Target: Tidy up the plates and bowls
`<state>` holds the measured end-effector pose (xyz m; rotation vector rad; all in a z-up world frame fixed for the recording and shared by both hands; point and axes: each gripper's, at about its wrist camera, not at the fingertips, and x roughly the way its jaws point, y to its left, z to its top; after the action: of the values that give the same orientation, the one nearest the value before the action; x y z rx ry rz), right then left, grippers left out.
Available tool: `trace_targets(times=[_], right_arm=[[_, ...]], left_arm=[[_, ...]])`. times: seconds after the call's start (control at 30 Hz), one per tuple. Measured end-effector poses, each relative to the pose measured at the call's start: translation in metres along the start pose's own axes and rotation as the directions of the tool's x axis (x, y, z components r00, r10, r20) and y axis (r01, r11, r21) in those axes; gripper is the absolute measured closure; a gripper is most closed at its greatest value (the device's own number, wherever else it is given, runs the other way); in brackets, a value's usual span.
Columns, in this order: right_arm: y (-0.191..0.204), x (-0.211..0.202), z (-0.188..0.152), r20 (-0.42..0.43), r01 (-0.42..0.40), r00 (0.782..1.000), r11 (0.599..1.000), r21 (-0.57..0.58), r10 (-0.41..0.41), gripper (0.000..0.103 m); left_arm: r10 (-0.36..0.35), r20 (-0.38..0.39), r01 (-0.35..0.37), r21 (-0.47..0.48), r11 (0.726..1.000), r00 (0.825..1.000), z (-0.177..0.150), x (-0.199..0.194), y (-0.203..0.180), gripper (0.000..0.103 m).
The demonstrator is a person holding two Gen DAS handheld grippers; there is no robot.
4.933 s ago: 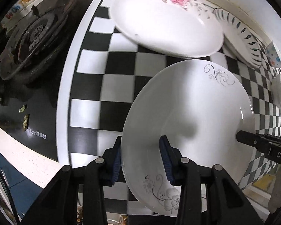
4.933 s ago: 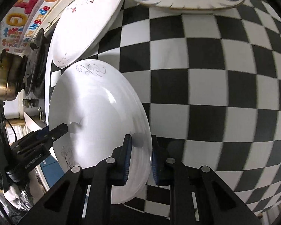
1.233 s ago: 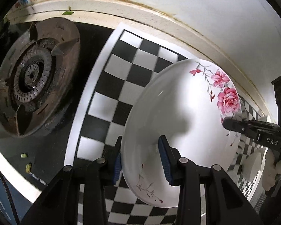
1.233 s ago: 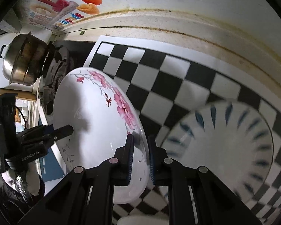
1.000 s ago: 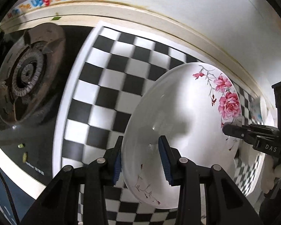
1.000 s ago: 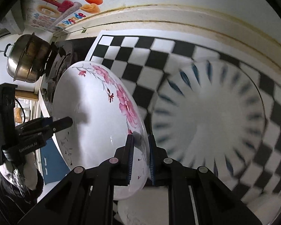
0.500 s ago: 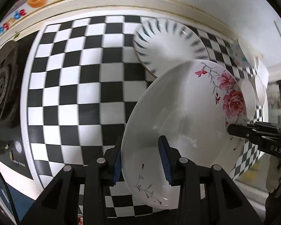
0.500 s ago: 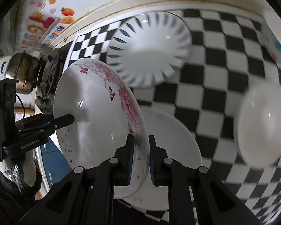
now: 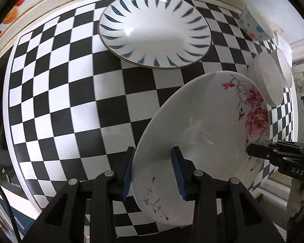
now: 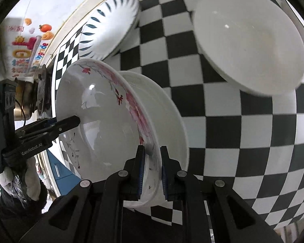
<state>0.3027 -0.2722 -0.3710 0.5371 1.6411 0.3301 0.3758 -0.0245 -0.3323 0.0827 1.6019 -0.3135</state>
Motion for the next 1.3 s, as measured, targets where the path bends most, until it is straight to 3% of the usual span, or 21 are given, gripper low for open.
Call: trace_targets(times=[0.47, 0.6, 0.9, 1.3], right_arm=[[-0.002, 0.017, -0.001, -0.044, 0.004, 0.999, 0.998, 0.069, -0.001, 0.086], [0.001, 0.019, 0.001, -0.047, 0.042, 0.998, 0.996, 0.077, -0.038, 0.086], [0.011, 0.022, 0.002, -0.059, 0.102, 0.993, 0.993, 0.056, -0.099, 0.084], [0.015, 0.024, 0.006, -0.078, 0.147, 0.987, 0.987, 0.065, -0.142, 0.081]], left_arm=[[0.100, -0.004, -0.099, 0.058, 0.993, 0.995, 0.002, 0.020, -0.023, 0.069], [0.141, 0.010, -0.141, 0.084, 0.986, 0.990, -0.003, 0.020, -0.031, 0.069], [0.164, 0.027, -0.166, 0.084, 0.983, 0.986, -0.011, 0.020, -0.044, 0.069], [0.132, 0.024, -0.133, 0.039, 0.990, 0.991, -0.031, 0.020, -0.033, 0.069]])
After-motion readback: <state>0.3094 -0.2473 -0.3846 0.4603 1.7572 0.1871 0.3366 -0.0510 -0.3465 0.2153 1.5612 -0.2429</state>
